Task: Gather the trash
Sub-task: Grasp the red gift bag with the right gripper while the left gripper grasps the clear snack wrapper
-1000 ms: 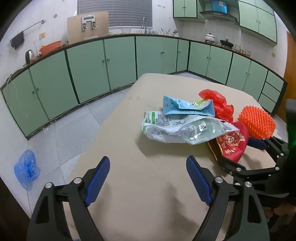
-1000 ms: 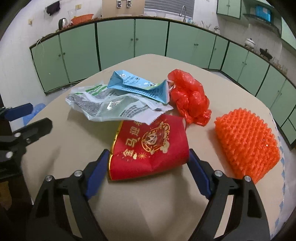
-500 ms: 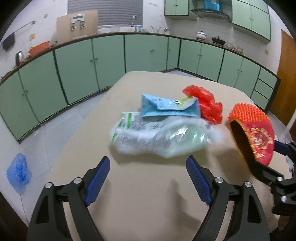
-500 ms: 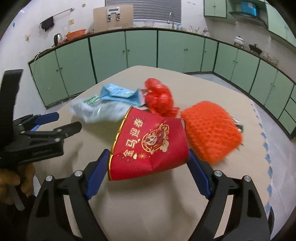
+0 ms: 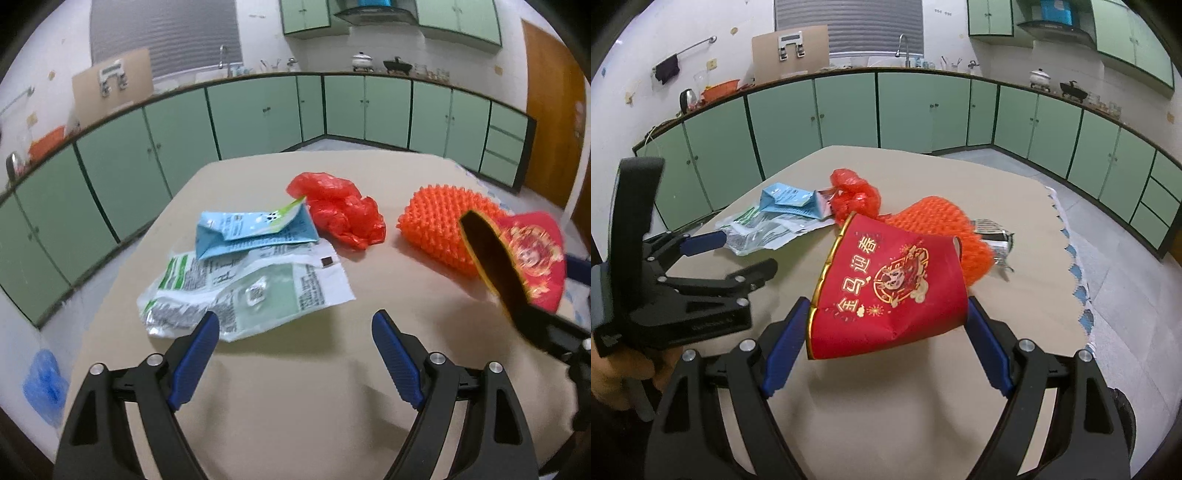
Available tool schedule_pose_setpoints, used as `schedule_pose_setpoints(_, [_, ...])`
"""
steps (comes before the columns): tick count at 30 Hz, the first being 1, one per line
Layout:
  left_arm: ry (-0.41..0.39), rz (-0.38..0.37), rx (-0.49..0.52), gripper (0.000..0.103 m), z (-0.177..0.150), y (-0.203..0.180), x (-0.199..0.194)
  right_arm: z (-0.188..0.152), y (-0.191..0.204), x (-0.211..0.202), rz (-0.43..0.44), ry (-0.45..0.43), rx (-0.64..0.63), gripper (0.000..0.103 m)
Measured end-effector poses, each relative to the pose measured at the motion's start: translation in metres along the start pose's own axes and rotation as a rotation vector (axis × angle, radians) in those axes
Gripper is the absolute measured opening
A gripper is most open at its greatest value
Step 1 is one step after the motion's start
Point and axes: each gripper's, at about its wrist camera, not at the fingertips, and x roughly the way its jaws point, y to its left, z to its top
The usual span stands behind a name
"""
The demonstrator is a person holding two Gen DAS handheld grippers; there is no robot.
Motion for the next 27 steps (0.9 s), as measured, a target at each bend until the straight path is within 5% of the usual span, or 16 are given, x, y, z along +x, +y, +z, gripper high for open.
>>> schedule_pose_setpoints(5, [0.028,0.040,0.038,0.078,0.007,-0.005,0.024,0.000,-0.003,-0.003,0.002,-0.010,0.009,0.080])
schedule_pose_setpoints(6, [0.031,0.034,0.032,0.072,0.007,-0.004,0.025,0.000,-0.003,-0.003,0.002,-0.011,0.008,0.080])
schedule_pose_setpoints(8, [0.045,0.013,0.014,0.036,0.007,-0.003,0.028,0.000,-0.004,-0.005,0.000,-0.013,0.009,0.080])
schedule_pose_setpoints(11, [0.011,-0.014,-0.007,0.013,0.006,-0.003,0.020,0.000,-0.004,-0.009,-0.001,-0.015,0.011,0.080])
schedule_pose_setpoints(15, [-0.019,-0.007,-0.029,0.003,0.005,-0.001,-0.001,-0.002,-0.003,-0.017,-0.004,-0.020,0.007,0.080])
schedule_pose_setpoints(27, [-0.078,-0.021,-0.048,0.001,-0.006,-0.018,-0.082,-0.007,-0.002,-0.064,-0.025,-0.071,0.018,0.080])
